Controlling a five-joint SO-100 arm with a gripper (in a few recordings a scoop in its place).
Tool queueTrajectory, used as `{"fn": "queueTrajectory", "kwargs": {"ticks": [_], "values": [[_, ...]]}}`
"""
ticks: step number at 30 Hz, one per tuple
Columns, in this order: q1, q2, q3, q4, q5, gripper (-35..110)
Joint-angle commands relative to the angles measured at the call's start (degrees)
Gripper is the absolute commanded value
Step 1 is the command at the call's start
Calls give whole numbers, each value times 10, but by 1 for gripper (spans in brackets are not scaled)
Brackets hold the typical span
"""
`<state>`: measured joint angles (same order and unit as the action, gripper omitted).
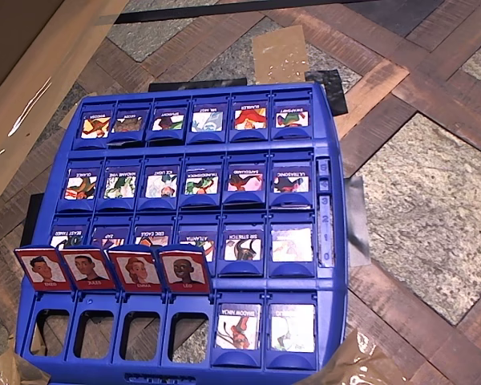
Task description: Flip A2.
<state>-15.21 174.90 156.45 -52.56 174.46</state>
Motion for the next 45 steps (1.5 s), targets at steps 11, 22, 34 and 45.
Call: {"fn": "queueTrajectory", "kwargs": {"ticks": [11, 22, 34, 45], "values": [[67, -109, -133, 226, 56, 19], [135, -236, -256, 483, 56, 20], [149, -331, -347, 686, 54, 26], [160, -403, -427, 775, 47, 41]]}}
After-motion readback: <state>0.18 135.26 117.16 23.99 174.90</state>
